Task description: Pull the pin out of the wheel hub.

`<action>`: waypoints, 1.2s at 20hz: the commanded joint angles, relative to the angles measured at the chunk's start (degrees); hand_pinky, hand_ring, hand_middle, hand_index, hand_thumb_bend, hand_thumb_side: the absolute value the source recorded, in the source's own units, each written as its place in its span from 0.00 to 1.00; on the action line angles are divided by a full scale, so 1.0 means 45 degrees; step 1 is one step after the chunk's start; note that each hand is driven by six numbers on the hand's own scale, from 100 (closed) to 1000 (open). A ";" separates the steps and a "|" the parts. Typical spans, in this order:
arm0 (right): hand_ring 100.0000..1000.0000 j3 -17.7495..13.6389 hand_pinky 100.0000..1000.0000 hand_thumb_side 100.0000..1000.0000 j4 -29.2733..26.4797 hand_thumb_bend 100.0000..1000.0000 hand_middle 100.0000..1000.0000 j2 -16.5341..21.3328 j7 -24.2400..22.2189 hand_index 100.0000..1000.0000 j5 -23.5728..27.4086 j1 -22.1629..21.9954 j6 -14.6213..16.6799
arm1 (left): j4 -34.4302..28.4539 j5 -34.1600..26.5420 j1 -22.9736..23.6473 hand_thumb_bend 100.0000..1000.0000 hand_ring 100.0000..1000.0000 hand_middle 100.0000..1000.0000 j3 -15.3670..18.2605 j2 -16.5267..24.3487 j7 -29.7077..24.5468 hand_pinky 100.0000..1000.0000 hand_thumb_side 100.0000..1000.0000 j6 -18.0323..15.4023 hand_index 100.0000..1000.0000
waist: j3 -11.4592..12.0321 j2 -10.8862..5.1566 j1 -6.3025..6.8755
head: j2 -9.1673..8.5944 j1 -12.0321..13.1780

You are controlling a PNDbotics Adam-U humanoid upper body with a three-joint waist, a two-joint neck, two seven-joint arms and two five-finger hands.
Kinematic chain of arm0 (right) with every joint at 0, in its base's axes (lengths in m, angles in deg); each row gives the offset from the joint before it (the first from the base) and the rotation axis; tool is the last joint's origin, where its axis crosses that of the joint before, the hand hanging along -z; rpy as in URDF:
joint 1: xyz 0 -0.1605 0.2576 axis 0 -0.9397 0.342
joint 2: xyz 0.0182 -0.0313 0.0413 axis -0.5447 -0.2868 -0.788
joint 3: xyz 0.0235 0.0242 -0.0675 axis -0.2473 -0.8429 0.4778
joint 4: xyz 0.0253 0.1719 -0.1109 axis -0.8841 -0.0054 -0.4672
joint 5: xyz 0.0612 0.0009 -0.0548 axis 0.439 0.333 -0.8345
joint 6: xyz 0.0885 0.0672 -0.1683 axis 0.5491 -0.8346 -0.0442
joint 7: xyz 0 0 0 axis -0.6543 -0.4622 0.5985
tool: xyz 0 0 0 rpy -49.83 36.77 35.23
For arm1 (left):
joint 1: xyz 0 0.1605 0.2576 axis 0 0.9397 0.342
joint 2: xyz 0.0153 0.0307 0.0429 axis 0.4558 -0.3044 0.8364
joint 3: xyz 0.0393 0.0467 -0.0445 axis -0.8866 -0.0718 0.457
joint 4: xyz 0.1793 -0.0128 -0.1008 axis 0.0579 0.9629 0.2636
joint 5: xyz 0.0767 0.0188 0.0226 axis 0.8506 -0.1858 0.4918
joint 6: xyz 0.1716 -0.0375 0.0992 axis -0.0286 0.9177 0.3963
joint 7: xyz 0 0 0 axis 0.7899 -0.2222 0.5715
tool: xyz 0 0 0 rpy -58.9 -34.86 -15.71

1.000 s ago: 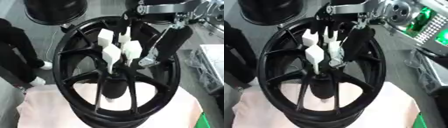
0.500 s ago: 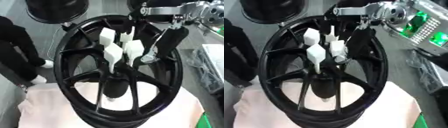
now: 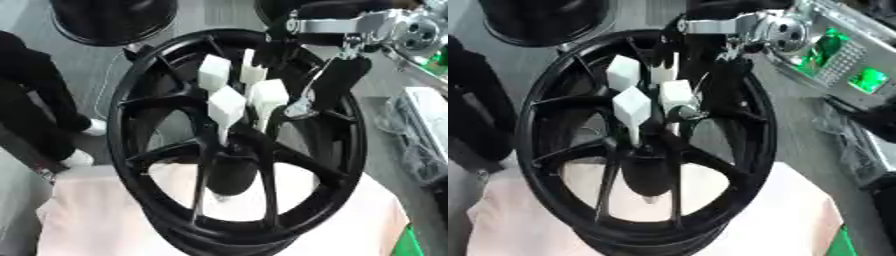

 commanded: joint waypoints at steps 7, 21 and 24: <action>0.67 -0.0125 0.76 0.10 0.0298 0.45 0.63 0.0122 -0.0022 0.73 -0.0121 0.0035 0.0102 | -0.0190 -0.0029 -0.0209 0.22 0.67 0.66 0.0026 0.0177 -0.0056 0.65 0.72 -0.0001 0.73 | 0.0053 -0.0106 0.0058 | -0.0180 0.0043; 0.67 -0.0119 0.75 0.10 0.1460 0.45 0.63 -0.0077 0.0046 0.73 -0.0437 -0.0244 0.0766 | -0.0211 -0.0039 -0.0276 0.21 0.67 0.66 0.0017 0.0147 -0.0086 0.65 0.72 -0.0002 0.73 | 0.0145 -0.0021 0.0094 | -0.0249 0.0000; 0.67 -0.0114 0.75 0.11 0.1621 0.45 0.63 -0.0122 0.0071 0.73 -0.0454 -0.0273 0.0860 | -0.0213 -0.0038 -0.0291 0.21 0.67 0.66 0.0014 0.0145 -0.0093 0.65 0.72 0.0002 0.73 | 0.0171 0.0010 0.0103 | -0.0271 -0.0007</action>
